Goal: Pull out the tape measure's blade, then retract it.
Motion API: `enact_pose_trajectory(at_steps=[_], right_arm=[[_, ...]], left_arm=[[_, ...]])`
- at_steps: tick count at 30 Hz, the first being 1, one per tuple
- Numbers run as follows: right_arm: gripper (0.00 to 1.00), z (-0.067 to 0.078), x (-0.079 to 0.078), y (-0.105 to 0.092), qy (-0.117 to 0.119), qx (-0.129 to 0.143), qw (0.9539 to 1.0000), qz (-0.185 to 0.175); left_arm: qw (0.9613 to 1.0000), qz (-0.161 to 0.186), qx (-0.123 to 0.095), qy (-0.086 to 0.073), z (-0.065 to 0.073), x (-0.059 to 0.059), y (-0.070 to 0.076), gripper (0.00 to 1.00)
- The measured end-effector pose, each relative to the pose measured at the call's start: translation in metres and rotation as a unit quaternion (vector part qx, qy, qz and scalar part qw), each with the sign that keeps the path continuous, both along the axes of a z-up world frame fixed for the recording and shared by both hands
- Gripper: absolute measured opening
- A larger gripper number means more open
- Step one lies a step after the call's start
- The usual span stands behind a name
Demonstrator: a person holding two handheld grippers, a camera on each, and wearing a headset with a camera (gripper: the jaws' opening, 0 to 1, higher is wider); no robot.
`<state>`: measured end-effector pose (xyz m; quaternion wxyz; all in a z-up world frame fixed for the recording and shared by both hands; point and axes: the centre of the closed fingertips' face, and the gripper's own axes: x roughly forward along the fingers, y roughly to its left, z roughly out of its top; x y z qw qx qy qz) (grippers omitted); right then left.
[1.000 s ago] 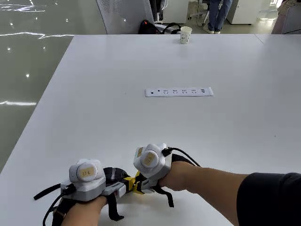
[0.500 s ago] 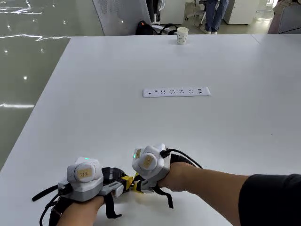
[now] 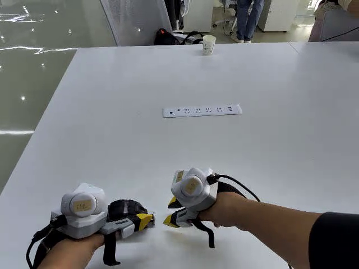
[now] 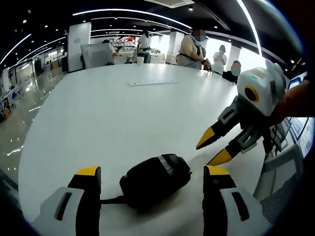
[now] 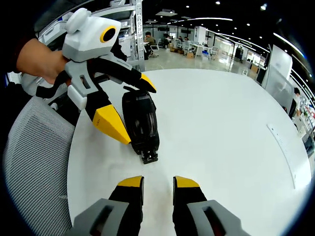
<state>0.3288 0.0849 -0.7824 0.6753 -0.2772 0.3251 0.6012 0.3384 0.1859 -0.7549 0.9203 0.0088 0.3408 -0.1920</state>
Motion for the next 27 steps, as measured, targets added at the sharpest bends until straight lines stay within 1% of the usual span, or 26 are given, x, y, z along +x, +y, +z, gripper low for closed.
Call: enact_pose_trajectory(at_steps=[1, 2, 3, 5, 6, 7, 9, 10, 11, 13, 14, 15, 16, 17, 18, 19, 20, 21, 22, 23, 24, 27], right_arm=[[0.2, 0.003, 0.0, -0.003, -0.002, 0.004, 1.0, -0.004], [0.21, 0.004, 0.0, -0.004, -0.002, 0.007, 0.9999, -0.007], [0.21, 0.005, -0.001, -0.006, -0.002, 0.009, 0.9999, -0.009], [0.23, 0.007, -0.002, -0.01, -0.003, 0.012, 0.9998, -0.014], [0.23, 0.008, -0.002, -0.013, -0.004, 0.013, 0.9998, -0.017], [0.25, 0.009, -0.003, -0.015, -0.005, 0.013, 0.9997, -0.018], [0.26, 0.012, -0.004, -0.021, -0.008, 0.017, 0.9996, -0.022], [0.27, 0.014, -0.004, -0.023, -0.01, 0.02, 0.9995, -0.024], [0.28, 0.016, -0.004, -0.027, -0.011, 0.023, 0.9993, -0.027], [0.29, 0.018, -0.005, -0.035, -0.011, 0.028, 0.9989, -0.036], [0.3, 0.018, -0.004, -0.042, -0.014, 0.03, 0.9985, -0.043], [0.3, 0.018, -0.002, -0.047, -0.016, 0.03, 0.9982, -0.049], [0.3, 0.018, -0.001, -0.054, -0.01, 0.033, 0.9973, -0.065], [0.31, 0.019, -0.001, -0.058, -0.006, 0.038, 0.9966, -0.073], [0.33, 0.019, -0.001, -0.063, -0.004, 0.038, 0.9959, -0.081], [0.35, 0.02, 0.0, -0.07, -0.004, 0.038, 0.9953, -0.089], [0.36, 0.022, -0.001, -0.074, -0.003, 0.042, 0.9948, -0.093], [0.36, 0.026, -0.002, -0.08, 0.0, 0.053, 0.9936, -0.099], [0.36, 0.028, -0.002, -0.084, 0.0, 0.058, 0.993, -0.103], [0.37, 0.028, -0.002, -0.089, -0.003, 0.056, 0.9931, -0.103], [0.38, 0.029, -0.003, -0.095, -0.008, 0.056, 0.993, -0.103], [0.4, 0.032, -0.005, -0.108, -0.005, 0.063, 0.9917, -0.112]], left_arm=[[0.9999, 0.001, -0.013, 0.009, -0.001, -0.001, -0.001, 0.87], [0.9998, 0.002, -0.017, 0.012, -0.001, -0.001, 0.0, 0.92], [0.9997, 0.002, -0.019, 0.012, 0.0, -0.001, 0.0, 0.94], [0.9995, 0.0, -0.031, 0.007, 0.004, -0.001, -0.001, 0.99], [0.9993, -0.01, -0.037, 0.004, 0.006, -0.002, -0.003, 0.99], [0.9992, -0.017, -0.037, 0.002, 0.007, -0.004, -0.004, 0.99], [0.9985, -0.037, -0.036, 0.016, 0.004, -0.01, -0.008, 0.99], [0.9984, -0.047, -0.029, 0.01, 0.005, -0.011, -0.007, 0.99], [0.9978, -0.065, -0.012, 0.0, 0.005, -0.013, -0.006, 0.99], [0.997, -0.077, -0.001, 0.006, 0.002, -0.019, -0.006, 0.99], [0.9971, -0.075, 0.004, 0.01, 0.0, -0.022, -0.003, 0.99], [0.996, -0.087, -0.003, 0.017, -0.001, -0.026, -0.006, 0.99], [0.9943, -0.103, -0.014, 0.027, -0.002, -0.034, -0.011, 0.99], [0.9936, -0.111, -0.002, 0.021, -0.003, -0.034, -0.009, 0.99], [0.9923, -0.122, 0.021, 0.013, -0.004, -0.035, -0.005, 0.99], [0.9884, -0.14, 0.058, 0.004, -0.007, -0.036, -0.001, 0.99], [0.9845, -0.153, 0.085, 0.004, -0.01, -0.039, 0.003, 0.99], [0.9851, -0.152, 0.08, 0.011, -0.011, -0.042, 0.001, 0.99], [0.9863, -0.148, 0.072, 0.013, -0.011, -0.043, 0.0, 0.99], [0.9869, -0.146, 0.066, 0.017, -0.01, -0.043, 0.001, 0.99], [0.9878, -0.144, 0.059, 0.015, -0.007, -0.043, 0.002, 0.99], [0.9891, -0.141, 0.041, 0.011, -0.003, -0.042, 0.003, 0.99]])
